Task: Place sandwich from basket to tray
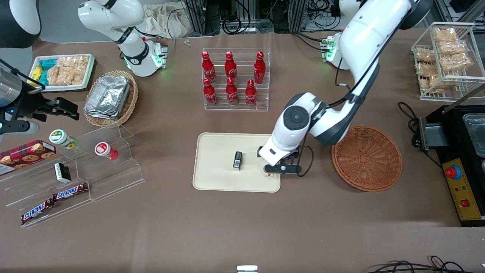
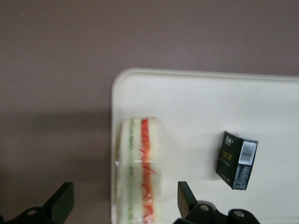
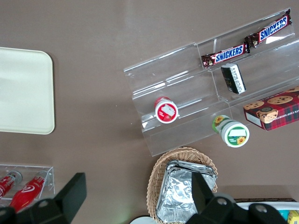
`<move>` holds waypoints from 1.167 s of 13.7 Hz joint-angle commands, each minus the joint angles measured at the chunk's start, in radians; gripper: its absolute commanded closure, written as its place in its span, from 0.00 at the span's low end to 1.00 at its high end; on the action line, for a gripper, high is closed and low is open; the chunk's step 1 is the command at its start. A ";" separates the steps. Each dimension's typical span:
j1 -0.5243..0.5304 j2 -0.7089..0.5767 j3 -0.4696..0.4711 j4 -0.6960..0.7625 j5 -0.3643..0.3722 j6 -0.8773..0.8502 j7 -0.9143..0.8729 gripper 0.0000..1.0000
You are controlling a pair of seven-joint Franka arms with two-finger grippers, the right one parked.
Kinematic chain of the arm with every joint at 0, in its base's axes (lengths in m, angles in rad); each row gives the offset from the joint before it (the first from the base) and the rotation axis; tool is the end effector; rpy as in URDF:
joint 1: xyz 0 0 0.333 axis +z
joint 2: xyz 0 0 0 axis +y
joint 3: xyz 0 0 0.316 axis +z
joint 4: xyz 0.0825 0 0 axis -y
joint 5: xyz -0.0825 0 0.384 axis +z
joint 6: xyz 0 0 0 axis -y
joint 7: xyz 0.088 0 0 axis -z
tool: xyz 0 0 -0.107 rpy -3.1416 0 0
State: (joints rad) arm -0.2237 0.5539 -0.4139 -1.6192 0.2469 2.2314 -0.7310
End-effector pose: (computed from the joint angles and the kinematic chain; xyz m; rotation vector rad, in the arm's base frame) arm 0.5847 -0.3750 0.3331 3.0631 0.0291 0.1247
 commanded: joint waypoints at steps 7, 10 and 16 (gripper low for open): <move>0.208 -0.206 0.001 0.258 -0.136 -0.617 0.258 0.00; 0.219 -0.326 0.132 0.256 -0.230 -0.734 0.442 0.00; 0.202 -0.552 0.336 0.136 -0.278 -0.874 0.620 0.00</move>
State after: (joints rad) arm -0.0056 0.0896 -0.0979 -1.3776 -0.0247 1.3538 -0.1260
